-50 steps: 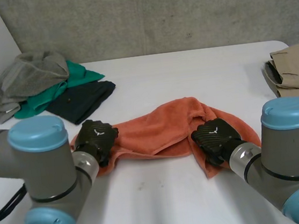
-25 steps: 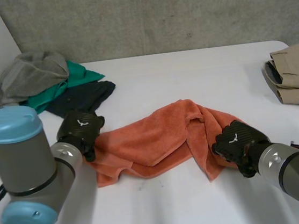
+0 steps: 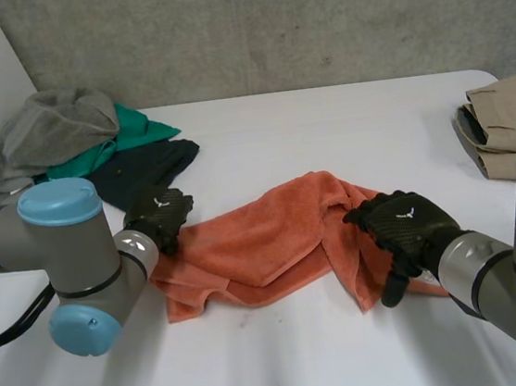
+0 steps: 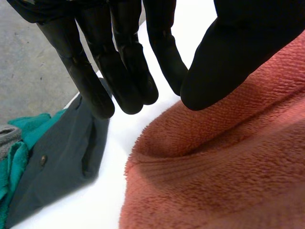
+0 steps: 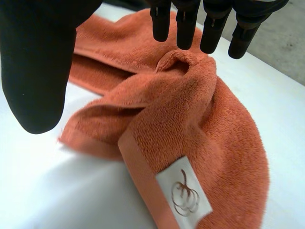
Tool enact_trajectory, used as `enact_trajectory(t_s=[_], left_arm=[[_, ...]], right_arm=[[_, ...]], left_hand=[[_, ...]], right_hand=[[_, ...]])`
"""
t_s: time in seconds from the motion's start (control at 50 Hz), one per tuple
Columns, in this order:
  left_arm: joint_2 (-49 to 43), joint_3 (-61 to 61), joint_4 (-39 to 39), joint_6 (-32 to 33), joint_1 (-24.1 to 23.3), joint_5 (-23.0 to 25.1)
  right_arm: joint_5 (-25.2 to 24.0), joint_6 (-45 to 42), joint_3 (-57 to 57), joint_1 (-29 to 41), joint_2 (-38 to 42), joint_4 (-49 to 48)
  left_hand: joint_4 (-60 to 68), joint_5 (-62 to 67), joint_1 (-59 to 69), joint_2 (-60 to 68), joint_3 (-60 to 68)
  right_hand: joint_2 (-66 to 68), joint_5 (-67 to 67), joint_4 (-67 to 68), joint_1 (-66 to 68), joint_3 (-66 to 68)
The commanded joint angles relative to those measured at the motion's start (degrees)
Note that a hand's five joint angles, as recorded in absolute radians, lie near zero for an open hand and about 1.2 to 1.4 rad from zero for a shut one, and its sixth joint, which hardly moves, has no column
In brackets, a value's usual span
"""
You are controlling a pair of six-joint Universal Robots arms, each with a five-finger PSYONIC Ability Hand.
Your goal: Fold the laundry.
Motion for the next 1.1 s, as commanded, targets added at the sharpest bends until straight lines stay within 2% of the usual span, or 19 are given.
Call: enact_trajectory(t_s=[0.02,0.16,0.22,0.26,0.4,0.56,0.62,0.68,0.7,0.72,0.74,0.84,0.9,1.0,1.1], left_arm=[[5.50,-1.23,-1.65,-0.79,-0.88,-0.15],[11.42,-4.05,-2.09,-0.18,-1.32,0.38],[10.89,-4.84,-2.35,-0.09,-2.28,0.29],[10.54,-6.06,-2.35,-0.01,-2.72,0.29],[8.17,-7.04,-2.18,-0.01,-2.55,0.37],[1.41,-3.71,-1.65,0.08,-2.37,0.46],[-0.35,-2.65,-1.65,0.08,-2.28,0.38],[-1.85,-1.59,-1.56,0.26,-2.20,0.46],[-2.03,-1.50,-1.56,0.34,-2.20,0.46],[-1.94,-1.24,-1.56,0.52,-2.11,0.46],[-1.86,-1.15,-1.56,0.52,-2.11,0.38],[1.38,-1.06,-0.60,0.43,-2.46,-0.33],[9.64,-2.20,-0.24,-0.36,-2.11,-0.33],[19.84,-5.01,-0.42,-0.71,-0.53,-0.24],[29.50,-8.43,-1.04,-0.80,1.14,-0.15]], right_arm=[[1.39,9.82,-4.26,0.41,5.19,-1.07],[7.36,15.45,-13.12,0.94,12.12,-0.63],[7.80,15.54,-16.12,1.03,14.41,-0.55],[7.98,15.54,-18.76,1.03,16.44,-0.55],[8.33,15.55,-25.61,1.12,22.84,-0.55],[10.88,15.10,-31.33,1.91,28.74,-0.55],[10.97,15.02,-33.26,2.17,30.15,-0.55],[10.80,14.93,-34.41,2.43,31.12,-0.55],[10.79,14.93,-34.84,2.52,31.38,-0.55],[10.79,14.93,-35.11,2.61,31.38,-0.46],[10.88,14.93,-35.20,2.61,31.38,-0.46],[10.71,12.21,-34.06,2.35,26.83,-0.28],[10.36,6.77,-32.74,1.82,19.54,0.59],[10.00,-8.67,-29.23,-0.19,8.91,4.36],[10.09,-18.11,-28.70,-3.71,3.09,7.54]], left_hand=[[11.52,13.63,13.59,11.65,11.74],[11.52,13.63,13.59,11.65,11.74],[-15.96,-13.86,-13.90,-15.83,-15.75],[-24.59,-22.48,-22.52,-24.46,-24.37],[-30.34,-28.23,-28.27,-30.21,-30.12],[-33.70,-31.60,-31.63,-33.57,-33.48],[-33.04,-30.93,-30.97,-32.90,-32.82],[-24.16,-22.05,-22.09,-24.03,-23.94],[-18.46,-16.35,-16.39,-18.32,-18.24],[-0.91,1.20,1.16,-0.78,-0.69],[10.42,12.53,12.49,10.55,10.64],[11.52,13.63,13.59,11.65,11.74],[11.52,13.63,13.59,11.65,11.74],[11.52,13.63,13.59,11.65,11.74],[11.52,13.63,13.59,11.65,11.74]], right_hand=[[-2.86,-1.99,-2.64,-3.82,-2.56],[-1.69,-0.82,-1.47,-2.65,-1.39],[-1.02,-0.14,-0.79,-1.97,-0.71],[0.50,1.37,0.72,-0.46,0.80],[10.23,11.11,10.45,9.28,10.54],[15.97,16.85,16.20,15.02,16.28],[20.16,21.03,20.38,19.21,20.46],[29.23,30.10,29.45,28.27,29.53],[42.25,43.13,42.48,41.30,42.56],[52.71,53.59,52.93,51.76,53.02],[64.64,65.51,64.86,63.68,64.94],[66.21,67.09,66.44,65.26,66.52],[66.21,67.09,66.44,65.26,66.52],[66.21,67.09,66.44,65.26,66.52],[66.21,67.09,66.44,65.26,66.52]])
